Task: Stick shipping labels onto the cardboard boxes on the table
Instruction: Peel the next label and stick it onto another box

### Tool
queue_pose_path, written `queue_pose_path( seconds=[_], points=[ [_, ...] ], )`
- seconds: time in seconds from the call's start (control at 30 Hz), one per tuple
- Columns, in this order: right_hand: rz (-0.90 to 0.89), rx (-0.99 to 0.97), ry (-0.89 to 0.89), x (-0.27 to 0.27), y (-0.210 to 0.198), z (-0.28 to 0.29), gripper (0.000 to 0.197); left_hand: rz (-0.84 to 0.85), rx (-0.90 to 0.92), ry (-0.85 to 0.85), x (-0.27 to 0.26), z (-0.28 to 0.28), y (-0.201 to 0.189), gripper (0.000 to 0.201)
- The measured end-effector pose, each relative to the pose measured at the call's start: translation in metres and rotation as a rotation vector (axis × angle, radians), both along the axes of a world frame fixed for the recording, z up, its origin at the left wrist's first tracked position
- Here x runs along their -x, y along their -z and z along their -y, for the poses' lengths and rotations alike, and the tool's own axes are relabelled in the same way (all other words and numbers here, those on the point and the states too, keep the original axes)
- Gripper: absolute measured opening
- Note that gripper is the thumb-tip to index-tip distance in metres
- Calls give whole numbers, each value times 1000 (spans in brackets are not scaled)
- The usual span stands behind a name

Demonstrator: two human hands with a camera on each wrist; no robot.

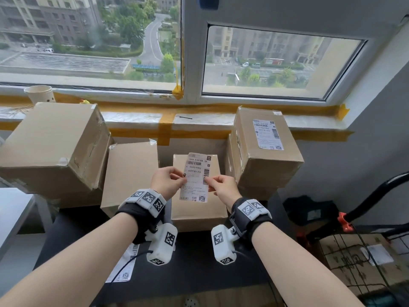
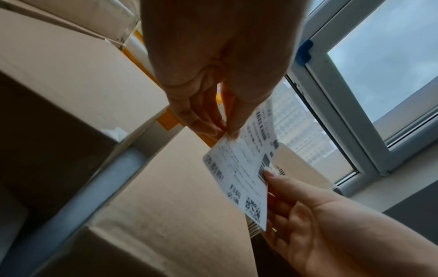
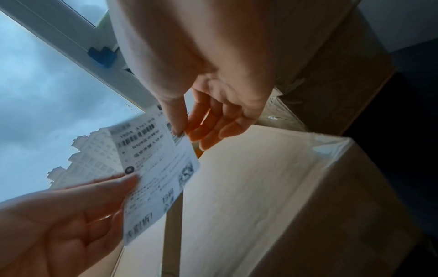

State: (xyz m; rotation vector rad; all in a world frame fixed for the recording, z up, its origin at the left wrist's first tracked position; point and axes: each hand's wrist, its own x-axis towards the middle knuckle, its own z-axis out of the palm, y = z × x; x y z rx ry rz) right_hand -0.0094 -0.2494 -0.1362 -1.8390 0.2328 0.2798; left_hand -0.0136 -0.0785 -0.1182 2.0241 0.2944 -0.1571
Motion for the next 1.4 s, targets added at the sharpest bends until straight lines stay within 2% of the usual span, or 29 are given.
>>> queue_pose_path(
  seconds=[0.1,0.27,0.4,0.47,0.7,1.03,1.13,1.2,1.27,1.33,1.4],
  points=[
    [-34,81,-26,-7,8,2,14,-62,-20,-5,-6,4,10,10],
    [-80,269,-43,-19,18,-2,29,-105,-50,-84,-13,8,29,14],
    [-62,450,-80,-25,19,-7,31,-114,-23,-108,-16,12,39,56],
    [-72,491,-89,-26,18,-7,25,-109,-38,-109,-18,13,43,62],
    [-89,565,-124,-26,18,-6,13,-71,-137,-99,-22,15,52,49],
    [-90,714,-200,-29,15,-10,21,-77,-318,-7,-24,16,50,35],
    [-82,818,-257,-29,11,-11,18,-93,-351,0,-24,13,48,27],
    [-44,922,-299,-29,6,-11,19,-91,-357,-5,-23,9,48,24],
    [72,1015,-297,-31,4,-13,24,-82,-375,11,-19,3,49,25],
    [208,973,-350,-34,5,-19,29,-53,-379,47,-14,-3,51,25],
    [221,847,-571,-38,10,-30,44,14,-385,112,-8,-9,52,24]
  ],
)
